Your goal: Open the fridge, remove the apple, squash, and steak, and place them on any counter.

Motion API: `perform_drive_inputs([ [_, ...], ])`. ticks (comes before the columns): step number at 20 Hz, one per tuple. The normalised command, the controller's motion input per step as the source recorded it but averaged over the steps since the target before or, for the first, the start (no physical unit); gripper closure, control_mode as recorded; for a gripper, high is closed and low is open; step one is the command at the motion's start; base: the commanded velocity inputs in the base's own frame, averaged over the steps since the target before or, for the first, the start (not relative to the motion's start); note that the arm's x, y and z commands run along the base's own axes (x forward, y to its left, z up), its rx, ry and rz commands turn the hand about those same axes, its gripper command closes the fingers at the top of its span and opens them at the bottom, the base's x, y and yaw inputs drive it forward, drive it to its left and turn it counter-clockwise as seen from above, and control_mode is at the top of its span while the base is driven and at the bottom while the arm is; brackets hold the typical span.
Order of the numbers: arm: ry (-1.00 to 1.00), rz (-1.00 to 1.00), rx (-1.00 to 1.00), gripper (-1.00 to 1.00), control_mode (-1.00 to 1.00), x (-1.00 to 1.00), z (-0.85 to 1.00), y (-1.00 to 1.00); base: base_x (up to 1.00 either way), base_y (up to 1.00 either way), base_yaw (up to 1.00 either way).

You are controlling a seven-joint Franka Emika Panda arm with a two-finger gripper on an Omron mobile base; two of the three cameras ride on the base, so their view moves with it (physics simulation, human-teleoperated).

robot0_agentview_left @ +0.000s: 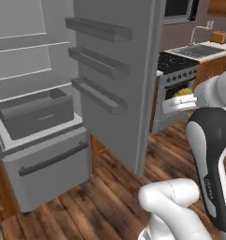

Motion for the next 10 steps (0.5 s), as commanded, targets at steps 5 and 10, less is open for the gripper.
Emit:
perform_drive_inputs([
  [5,0.00,0.00,0.00,1.00,1.00,0.00,0.00,0.00,0.00,-0.21,-0.94],
  [10,0.00,0.00,0.00,1.00,1.00,0.00,0.00,0.00,0.00,-0.18,-0.95],
])
